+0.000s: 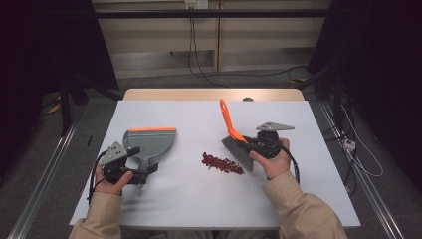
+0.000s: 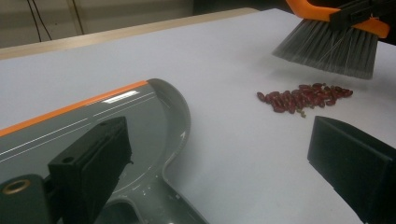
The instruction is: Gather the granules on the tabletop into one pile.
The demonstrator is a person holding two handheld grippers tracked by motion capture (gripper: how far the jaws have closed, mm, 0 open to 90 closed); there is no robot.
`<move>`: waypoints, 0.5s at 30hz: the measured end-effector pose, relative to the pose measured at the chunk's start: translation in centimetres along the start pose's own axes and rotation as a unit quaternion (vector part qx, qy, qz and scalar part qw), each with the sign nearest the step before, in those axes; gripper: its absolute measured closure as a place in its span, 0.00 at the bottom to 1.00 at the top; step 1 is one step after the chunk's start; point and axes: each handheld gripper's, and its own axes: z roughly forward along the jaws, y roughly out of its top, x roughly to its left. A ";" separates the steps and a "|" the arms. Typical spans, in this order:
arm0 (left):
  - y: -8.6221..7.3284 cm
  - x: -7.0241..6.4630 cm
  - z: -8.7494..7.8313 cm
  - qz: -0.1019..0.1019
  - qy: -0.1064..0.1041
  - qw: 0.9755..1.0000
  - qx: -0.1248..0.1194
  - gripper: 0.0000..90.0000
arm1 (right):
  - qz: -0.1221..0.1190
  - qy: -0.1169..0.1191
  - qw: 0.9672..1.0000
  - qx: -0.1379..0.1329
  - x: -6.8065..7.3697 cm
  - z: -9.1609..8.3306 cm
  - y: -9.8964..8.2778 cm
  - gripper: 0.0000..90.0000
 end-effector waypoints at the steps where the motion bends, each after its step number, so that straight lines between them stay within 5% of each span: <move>1: 0.0 0.0 0.0 -0.001 0.000 1.000 0.000 0.06 | -0.001 -0.002 1.000 0.000 -0.1 0.0 -0.1 0.79; 8: 0.0 -0.1 0.0 0.000 -0.001 1.000 0.001 0.06 | -0.028 -0.063 0.998 0.000 0.4 -0.3 -1.2 0.79; 15: 0.0 -0.1 0.0 0.000 -0.001 1.000 0.001 0.06 | -0.057 -0.090 0.994 -0.004 1.5 0.2 -2.2 0.79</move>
